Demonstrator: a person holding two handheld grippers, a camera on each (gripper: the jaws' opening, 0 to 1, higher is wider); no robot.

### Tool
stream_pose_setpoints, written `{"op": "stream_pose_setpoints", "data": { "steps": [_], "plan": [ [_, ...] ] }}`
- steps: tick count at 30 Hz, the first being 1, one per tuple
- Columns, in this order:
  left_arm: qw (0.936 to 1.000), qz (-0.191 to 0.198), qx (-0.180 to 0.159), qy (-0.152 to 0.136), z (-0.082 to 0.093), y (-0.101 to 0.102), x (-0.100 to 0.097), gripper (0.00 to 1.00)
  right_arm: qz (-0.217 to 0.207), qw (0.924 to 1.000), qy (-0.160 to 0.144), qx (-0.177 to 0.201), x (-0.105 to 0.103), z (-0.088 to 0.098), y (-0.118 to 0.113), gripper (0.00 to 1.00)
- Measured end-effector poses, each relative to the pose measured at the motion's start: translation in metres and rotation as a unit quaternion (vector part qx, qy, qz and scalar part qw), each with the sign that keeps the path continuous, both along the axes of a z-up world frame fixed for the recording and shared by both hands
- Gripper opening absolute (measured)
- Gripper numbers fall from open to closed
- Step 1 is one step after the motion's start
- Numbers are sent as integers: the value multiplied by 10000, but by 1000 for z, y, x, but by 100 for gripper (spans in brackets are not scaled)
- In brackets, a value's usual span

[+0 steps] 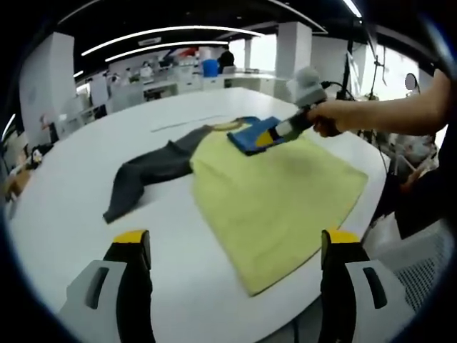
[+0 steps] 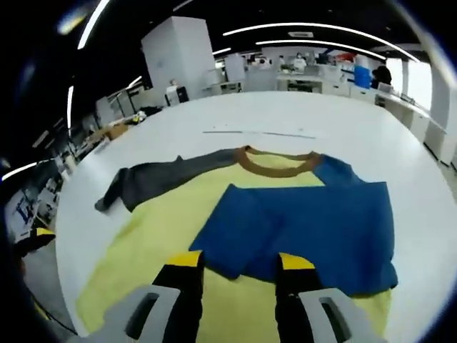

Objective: Fold the garment on the visible template until the final outline fits inside the template.

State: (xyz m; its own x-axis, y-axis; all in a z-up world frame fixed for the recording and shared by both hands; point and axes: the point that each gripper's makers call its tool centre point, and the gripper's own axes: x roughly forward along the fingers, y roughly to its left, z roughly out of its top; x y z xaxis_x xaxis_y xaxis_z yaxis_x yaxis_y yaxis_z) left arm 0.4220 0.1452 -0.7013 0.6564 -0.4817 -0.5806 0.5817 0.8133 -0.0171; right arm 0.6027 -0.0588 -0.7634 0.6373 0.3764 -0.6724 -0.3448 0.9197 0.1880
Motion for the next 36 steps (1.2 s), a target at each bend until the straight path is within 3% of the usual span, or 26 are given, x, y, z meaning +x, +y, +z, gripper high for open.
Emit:
{"op": "stream_pose_setpoints", "data": {
  "steps": [5,10,17,20,26,36],
  "plan": [
    [10000,-52,42,-32,4,-1,2,96,-122,9998,112,130,1,-4,2,21],
    [9997,61,-254,17,8,-1,6,95,-294,9991,146,280,3,-4,4,16],
    [9998,3,-176,22,8,-4,5,95,-573,9972,202,430,9,-8,0,0],
    [9998,3,-185,15,9,-4,5,95,-625,9966,190,505,10,-6,3,0],
    [9998,53,-173,-24,10,-1,6,95,-440,9960,-85,768,14,16,21,0],
    [9998,78,-184,-5,8,0,2,96,3,9939,-104,1101,18,34,73,0]
  ]
}}
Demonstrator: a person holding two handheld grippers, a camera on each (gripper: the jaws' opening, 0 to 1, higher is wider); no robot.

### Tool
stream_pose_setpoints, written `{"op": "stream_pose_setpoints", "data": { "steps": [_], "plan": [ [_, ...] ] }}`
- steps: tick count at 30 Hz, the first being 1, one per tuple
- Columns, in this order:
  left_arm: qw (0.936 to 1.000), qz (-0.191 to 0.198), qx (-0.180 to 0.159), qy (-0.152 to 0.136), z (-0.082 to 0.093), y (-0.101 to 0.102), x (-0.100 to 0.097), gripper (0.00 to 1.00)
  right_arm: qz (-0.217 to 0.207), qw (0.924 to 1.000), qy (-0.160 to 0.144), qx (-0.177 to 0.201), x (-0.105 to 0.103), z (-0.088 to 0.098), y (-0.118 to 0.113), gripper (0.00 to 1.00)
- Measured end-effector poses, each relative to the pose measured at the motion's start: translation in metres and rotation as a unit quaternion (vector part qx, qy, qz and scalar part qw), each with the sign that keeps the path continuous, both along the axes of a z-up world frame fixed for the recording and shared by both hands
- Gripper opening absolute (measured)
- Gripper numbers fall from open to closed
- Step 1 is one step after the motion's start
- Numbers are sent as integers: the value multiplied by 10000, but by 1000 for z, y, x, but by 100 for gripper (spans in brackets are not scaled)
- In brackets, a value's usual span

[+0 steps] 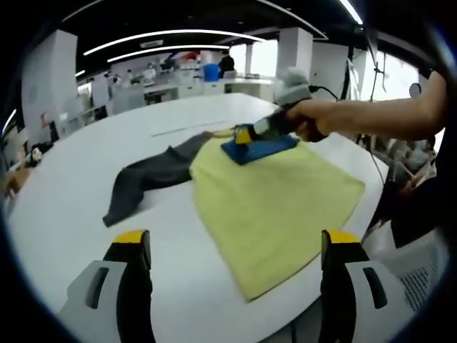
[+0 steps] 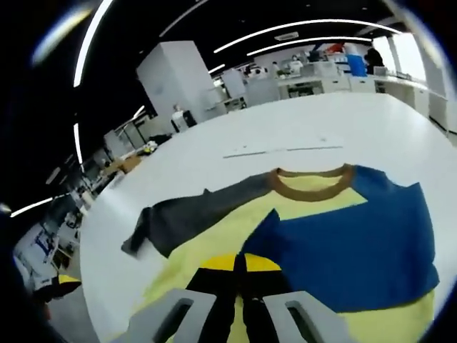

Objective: Fold the garment on the visible template until the final outline fits inside the template.

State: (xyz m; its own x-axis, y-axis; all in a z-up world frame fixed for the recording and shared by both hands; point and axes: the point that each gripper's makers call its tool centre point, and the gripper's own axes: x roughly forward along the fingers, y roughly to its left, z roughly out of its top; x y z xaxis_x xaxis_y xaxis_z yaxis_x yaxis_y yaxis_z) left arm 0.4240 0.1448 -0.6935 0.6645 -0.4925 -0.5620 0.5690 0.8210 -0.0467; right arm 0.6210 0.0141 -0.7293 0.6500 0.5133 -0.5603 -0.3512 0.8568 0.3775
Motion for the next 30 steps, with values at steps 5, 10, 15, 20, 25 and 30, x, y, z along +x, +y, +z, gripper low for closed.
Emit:
{"op": "stream_pose_setpoints", "data": {
  "steps": [5,10,15,20,25,30],
  "plan": [
    [10000,57,14,-2,0,6,-2,96,203,9995,215,133,-3,-6,27,0],
    [9999,88,62,15,-1,10,-3,97,444,9988,166,142,-6,-5,42,14],
    [9999,106,70,-10,0,11,0,99,647,9979,10,-31,-7,0,38,25],
    [9999,65,103,-27,0,8,3,99,729,9969,-155,-269,-4,5,22,44],
    [9999,40,114,-59,0,5,4,99,712,9965,-182,-401,-5,8,-1,57],
    [9999,66,133,-68,-1,5,5,99,643,9966,-241,-464,-10,10,-25,63]
  ]
}}
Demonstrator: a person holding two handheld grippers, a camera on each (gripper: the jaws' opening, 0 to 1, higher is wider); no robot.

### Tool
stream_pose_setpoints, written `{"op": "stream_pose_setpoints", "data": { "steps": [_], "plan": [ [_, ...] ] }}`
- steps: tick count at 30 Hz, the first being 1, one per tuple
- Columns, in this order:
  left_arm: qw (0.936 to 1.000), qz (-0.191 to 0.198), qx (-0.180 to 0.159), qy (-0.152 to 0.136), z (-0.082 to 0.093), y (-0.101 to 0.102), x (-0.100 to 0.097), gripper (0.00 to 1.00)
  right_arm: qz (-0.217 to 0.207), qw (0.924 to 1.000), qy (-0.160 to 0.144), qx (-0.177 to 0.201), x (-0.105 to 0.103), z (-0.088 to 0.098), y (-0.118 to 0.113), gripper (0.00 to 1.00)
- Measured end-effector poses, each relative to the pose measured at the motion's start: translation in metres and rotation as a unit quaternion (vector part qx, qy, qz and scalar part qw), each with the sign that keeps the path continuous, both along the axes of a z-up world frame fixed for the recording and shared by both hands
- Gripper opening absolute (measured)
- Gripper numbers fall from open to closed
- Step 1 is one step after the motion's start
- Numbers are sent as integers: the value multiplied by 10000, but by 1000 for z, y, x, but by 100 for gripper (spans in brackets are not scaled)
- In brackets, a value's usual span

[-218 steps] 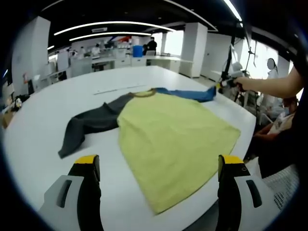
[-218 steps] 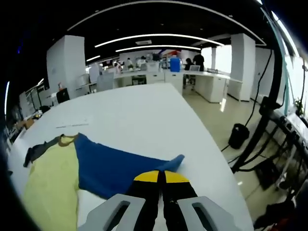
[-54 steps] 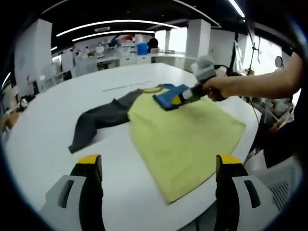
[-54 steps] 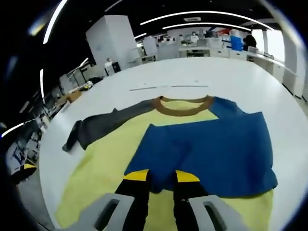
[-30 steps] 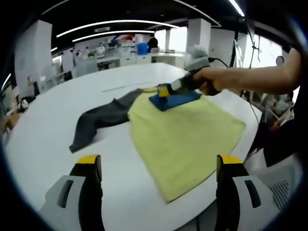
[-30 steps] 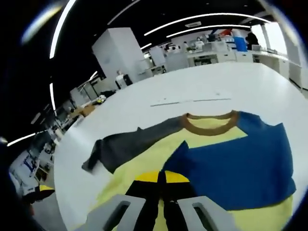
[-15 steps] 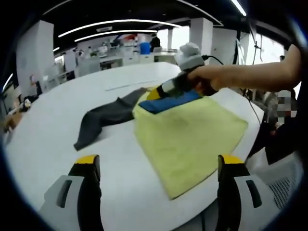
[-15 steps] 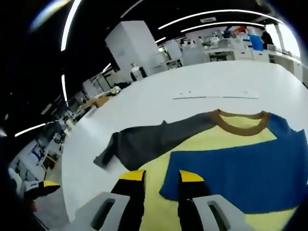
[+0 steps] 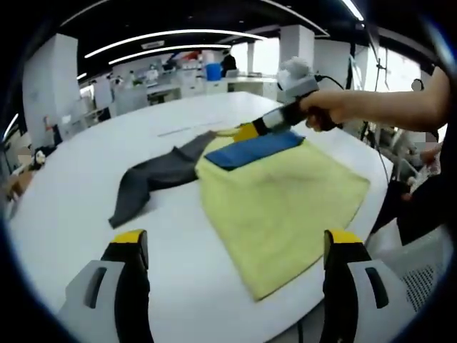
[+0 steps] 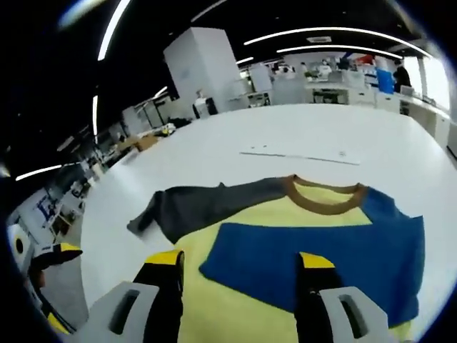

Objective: Fold the garment on the visible template until the final outline fits inside the template.

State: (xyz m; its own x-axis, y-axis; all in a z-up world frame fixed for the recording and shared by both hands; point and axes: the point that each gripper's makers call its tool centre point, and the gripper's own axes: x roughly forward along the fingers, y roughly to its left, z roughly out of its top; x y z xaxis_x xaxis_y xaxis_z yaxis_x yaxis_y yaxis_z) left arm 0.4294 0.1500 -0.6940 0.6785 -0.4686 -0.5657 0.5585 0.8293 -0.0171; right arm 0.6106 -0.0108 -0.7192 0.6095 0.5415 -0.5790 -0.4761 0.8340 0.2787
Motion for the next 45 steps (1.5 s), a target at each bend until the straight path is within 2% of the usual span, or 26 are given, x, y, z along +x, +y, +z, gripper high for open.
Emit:
{"op": "stream_pose_setpoints", "data": {
  "steps": [5,10,16,17,20,28,31,36,42,45],
  "plan": [
    [10000,-24,-39,-77,3,-2,2,99,48,9999,-24,-105,-5,1,-24,67],
    [9998,-70,-80,-142,8,-2,6,99,95,9997,-22,-205,-11,3,-47,67],
    [9998,-79,-62,-182,10,-1,8,99,-177,9994,-80,-300,-13,4,-86,62],
    [9998,-89,-61,-180,10,-1,8,99,-348,9986,-65,-381,-13,2,-99,61],
    [9998,-160,-45,-108,6,-4,7,99,-454,9980,-28,-435,-15,-1,-119,58],
    [9997,-221,-43,-98,6,-8,8,99,-466,9949,-37,-898,-24,-16,-160,55],
    [9997,-198,-78,-86,5,-8,8,99,-489,9944,-22,-938,-26,-20,-168,47],
    [9998,-182,-80,-51,3,-9,5,99,-419,9894,-70,-1386,-29,-30,-186,28],
    [9999,-63,-157,15,1,-5,3,99,-455,9864,-34,-1580,-28,-40,-198,16],
    [9999,-56,-137,71,0,-5,0,99,-463,9860,-63,-1601,-26,-41,-199,14]
  ]
}}
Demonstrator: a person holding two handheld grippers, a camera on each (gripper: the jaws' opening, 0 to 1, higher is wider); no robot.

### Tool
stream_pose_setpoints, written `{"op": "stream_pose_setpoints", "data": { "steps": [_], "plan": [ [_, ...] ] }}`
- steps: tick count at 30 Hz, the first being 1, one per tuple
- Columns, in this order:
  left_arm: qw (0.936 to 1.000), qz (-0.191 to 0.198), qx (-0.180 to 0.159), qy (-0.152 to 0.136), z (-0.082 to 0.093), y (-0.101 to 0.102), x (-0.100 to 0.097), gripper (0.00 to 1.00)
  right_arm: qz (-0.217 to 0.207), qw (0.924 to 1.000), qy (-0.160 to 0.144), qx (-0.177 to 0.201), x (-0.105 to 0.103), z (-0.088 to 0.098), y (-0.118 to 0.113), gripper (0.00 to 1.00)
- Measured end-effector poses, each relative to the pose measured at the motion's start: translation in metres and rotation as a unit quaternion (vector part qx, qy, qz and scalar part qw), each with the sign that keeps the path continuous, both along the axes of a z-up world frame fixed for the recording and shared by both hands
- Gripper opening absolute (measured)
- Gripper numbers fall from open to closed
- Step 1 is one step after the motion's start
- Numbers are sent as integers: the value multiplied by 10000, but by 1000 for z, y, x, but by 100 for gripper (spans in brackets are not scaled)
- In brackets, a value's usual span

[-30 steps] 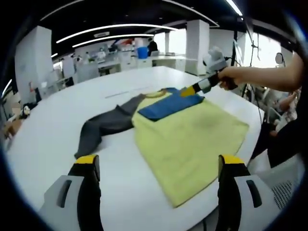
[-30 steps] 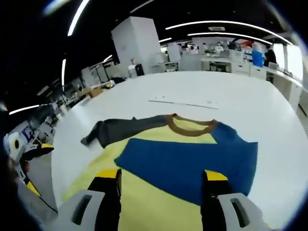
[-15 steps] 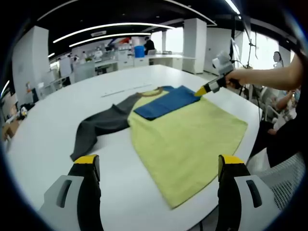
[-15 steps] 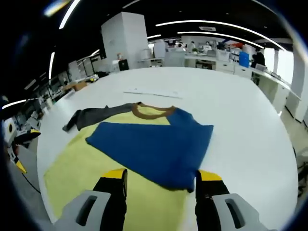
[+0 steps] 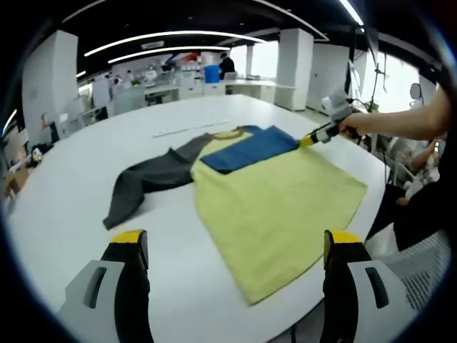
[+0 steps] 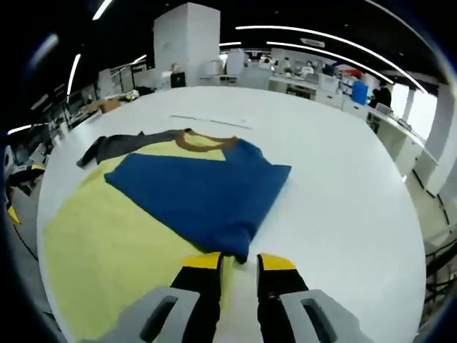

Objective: Fold the garment on the visible template until the final outline fits inside the template.

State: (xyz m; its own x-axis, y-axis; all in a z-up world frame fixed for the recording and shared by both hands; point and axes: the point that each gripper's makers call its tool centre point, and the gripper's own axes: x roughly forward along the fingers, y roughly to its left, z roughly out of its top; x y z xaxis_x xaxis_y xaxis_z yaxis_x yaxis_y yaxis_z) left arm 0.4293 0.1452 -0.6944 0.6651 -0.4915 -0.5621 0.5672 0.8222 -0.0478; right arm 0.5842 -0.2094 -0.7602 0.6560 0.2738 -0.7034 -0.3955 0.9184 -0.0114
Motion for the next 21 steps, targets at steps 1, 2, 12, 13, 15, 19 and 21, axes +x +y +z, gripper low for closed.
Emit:
{"op": "stream_pose_setpoints", "data": {
  "steps": [1,2,12,13,15,19,21],
  "plan": [
    [10000,5,13,29,-1,0,-1,99,48,10000,-28,-7,1,0,2,13],
    [9999,26,32,98,-3,2,-2,99,91,9999,-26,-44,1,-1,4,13],
    [9999,133,-10,107,-3,6,-2,99,148,9982,-244,-522,-1,-4,3,0],
    [9998,141,-13,101,-2,7,-2,99,44,9986,-257,-467,-1,-4,3,0],
    [9998,159,-34,101,-2,7,-2,99,-174,9987,-283,-393,-1,-5,0,0],
    [9998,167,-19,107,-3,8,-3,99,-916,9954,-228,133,-1,-8,-5,0],
    [9998,165,-22,118,-3,9,-3,99,-815,9964,-234,33,-1,-8,-5,0]
  ]
}}
